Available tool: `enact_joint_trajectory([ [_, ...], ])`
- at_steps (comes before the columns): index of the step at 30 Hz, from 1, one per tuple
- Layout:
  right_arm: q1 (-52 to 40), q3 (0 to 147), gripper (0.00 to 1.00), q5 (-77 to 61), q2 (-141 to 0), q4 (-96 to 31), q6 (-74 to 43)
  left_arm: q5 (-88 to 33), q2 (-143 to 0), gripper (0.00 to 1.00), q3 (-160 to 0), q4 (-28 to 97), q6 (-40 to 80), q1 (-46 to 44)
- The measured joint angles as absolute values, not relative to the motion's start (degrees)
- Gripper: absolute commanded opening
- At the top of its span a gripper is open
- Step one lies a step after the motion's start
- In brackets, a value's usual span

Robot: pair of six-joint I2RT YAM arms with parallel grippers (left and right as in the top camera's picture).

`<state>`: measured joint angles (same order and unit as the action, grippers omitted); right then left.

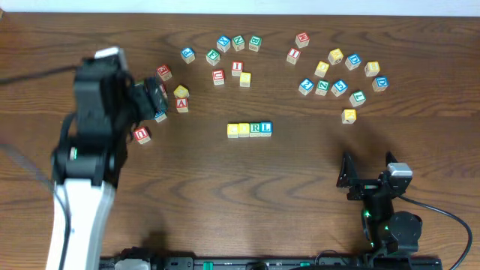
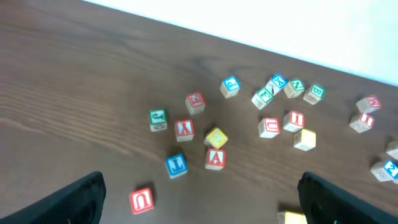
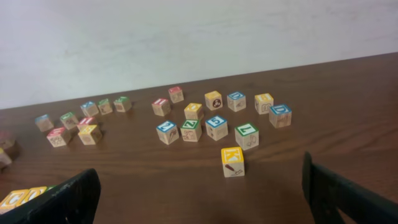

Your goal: Spell out CORL

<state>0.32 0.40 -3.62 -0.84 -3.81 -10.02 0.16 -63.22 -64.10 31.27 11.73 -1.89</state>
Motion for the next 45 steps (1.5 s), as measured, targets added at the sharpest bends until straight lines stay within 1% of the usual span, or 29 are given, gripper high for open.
enact_joint_trajectory([
  [6,0.32,0.4,0.99,-3.64,-0.82,-3.84,-10.02,0.16,-46.96,0.98,-46.22,21.02,10.52,0.97],
  [12,0.32,0.4,0.99,-3.62,-0.73,-3.84,-10.02,0.16,-32.62,0.98,-27.92,12.84,8.05,1.41],
  [17,0.32,0.4,0.99,-3.62,-0.73,-3.84,-10.02,0.19,-21.63,0.98,-17.93,9.34,7.22,1.41],
  [24,0.32,0.4,0.99,-3.62,-0.73,-3.84,-10.02,0.19,-8.91,0.98,-8.8,8.78,7.01,2.39],
  [32,0.32,0.4,0.99,-3.62,-0.71,-3.84,-10.02,0.21,-0.97,0.98,-4.1,8.4,6.37,2.59],
  [35,0.32,0.4,0.99,-3.62,-0.71,-3.84,-10.02,0.54,-0.67,0.97,-4.05,8.27,5.72,2.59],
  [40,0.32,0.4,0.99,-3.62,-0.71,-3.84,-10.02,2.13,-0.62,0.98,-2.42,3.86,5.48,2.59],
  [45,0.32,0.4,0.99,-3.64,-0.71,-3.84,-10.02,2.15,-0.62,0.98,-2.2,3.16,5.48,2.59],
])
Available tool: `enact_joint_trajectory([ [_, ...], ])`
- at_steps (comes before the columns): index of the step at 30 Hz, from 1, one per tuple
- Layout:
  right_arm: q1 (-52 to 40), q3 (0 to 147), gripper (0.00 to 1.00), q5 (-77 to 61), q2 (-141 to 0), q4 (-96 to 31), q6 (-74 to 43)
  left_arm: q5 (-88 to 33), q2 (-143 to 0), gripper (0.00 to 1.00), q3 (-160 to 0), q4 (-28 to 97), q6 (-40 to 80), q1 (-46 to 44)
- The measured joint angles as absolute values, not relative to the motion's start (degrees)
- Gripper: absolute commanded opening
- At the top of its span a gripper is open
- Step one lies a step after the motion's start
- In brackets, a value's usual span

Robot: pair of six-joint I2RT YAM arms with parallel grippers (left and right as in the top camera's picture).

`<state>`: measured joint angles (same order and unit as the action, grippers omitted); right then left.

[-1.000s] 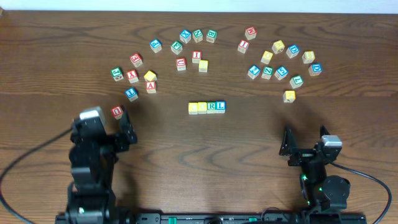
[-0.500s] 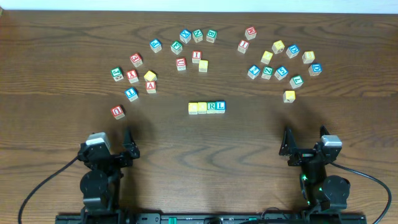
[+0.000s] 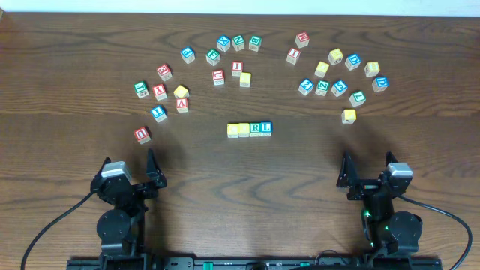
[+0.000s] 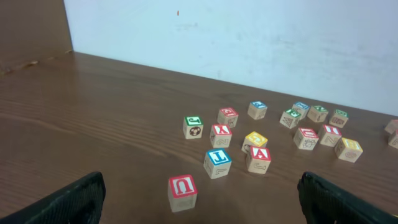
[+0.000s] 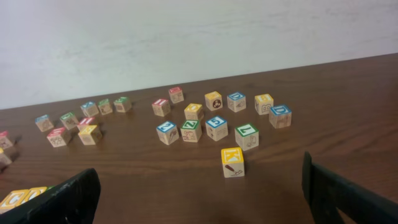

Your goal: Spell out CORL

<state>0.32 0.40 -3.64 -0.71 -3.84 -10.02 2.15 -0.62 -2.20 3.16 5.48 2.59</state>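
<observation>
A row of lettered blocks (image 3: 250, 129) lies side by side at the table's middle: two yellow-topped ones, then a green R, then a blue L. My left gripper (image 3: 127, 166) rests at the near left edge, open and holding nothing. My right gripper (image 3: 369, 166) rests at the near right edge, open and holding nothing too. In the left wrist view a red U block (image 4: 183, 192) stands between the wide-apart fingers, farther out on the table. In the right wrist view a yellow K block (image 5: 232, 162) stands ahead of the fingers.
Loose letter blocks are scattered in three groups along the far half: a left cluster (image 3: 160, 92), a middle cluster (image 3: 229, 56) and a right cluster (image 3: 341, 71). The wooden table (image 3: 247, 187) runs bare between the row and both arms.
My left arm was stretched out over the left block cluster; now it sits at the near left edge, gripper open. The block row and right arm are unchanged.
</observation>
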Motion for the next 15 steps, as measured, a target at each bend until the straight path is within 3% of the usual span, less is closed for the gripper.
enact_joint_trajectory([
  [15,0.32,0.4,0.99,-3.62,-0.71,-3.84,-10.04,4.4,-0.62,0.98,-1.54,1.78,5.5,2.9],
])
